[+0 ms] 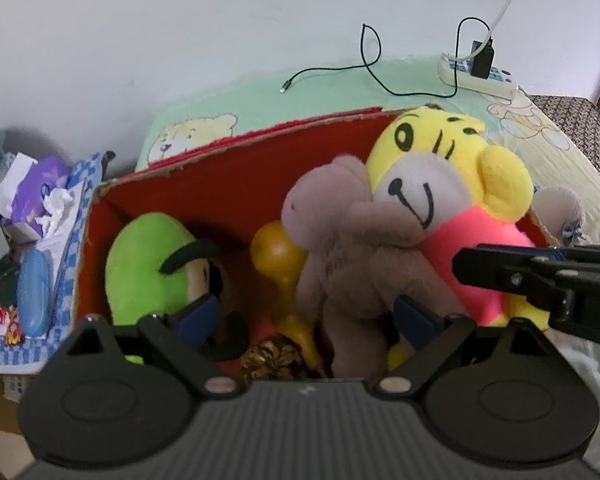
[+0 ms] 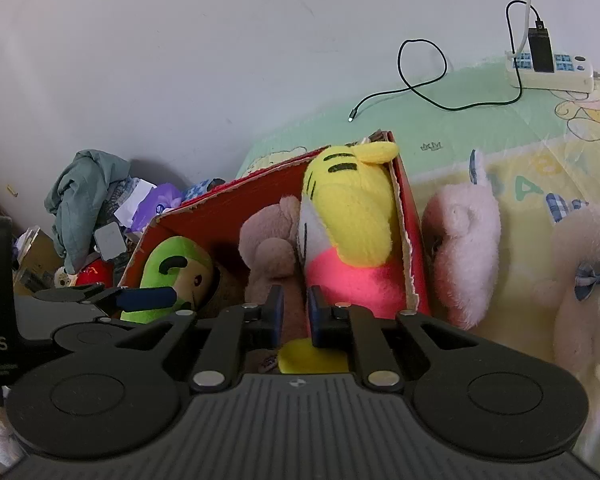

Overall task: Organize objects
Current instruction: 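Lower the pink bear into the red box and open the right gripper, then move the right gripper to the white bunny with the blue bow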

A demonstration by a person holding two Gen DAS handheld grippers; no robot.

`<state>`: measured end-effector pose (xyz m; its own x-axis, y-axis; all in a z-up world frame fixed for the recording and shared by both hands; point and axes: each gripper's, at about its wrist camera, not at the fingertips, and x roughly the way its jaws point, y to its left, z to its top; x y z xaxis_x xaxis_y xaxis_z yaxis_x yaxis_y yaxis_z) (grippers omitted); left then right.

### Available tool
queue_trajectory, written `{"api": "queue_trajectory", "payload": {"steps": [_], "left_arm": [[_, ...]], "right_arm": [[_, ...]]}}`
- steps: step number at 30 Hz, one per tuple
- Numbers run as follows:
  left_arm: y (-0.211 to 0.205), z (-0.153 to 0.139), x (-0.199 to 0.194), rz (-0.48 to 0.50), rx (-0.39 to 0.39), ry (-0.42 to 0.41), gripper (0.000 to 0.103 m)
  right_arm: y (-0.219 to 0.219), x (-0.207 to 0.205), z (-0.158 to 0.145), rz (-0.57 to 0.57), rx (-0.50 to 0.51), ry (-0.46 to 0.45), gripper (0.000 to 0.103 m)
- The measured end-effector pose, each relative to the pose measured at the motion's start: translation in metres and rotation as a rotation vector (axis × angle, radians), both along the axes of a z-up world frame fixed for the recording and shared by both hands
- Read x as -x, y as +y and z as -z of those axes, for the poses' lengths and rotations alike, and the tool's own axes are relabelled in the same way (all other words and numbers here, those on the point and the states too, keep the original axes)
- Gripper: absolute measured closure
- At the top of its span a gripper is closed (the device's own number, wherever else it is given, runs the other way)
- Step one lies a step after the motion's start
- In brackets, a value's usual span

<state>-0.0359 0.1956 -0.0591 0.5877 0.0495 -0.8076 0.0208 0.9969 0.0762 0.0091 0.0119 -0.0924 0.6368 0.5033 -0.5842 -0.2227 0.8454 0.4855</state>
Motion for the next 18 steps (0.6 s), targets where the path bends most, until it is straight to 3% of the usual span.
{"api": "queue_trajectory", "payload": {"steps": [18], "left_arm": [[0.004,0.004,0.011,-0.001,0.037,-0.002,0.009]], "right_arm": [[-0.008,0.009,0.003,0.033,-0.039,-0.017,0.092]]}}
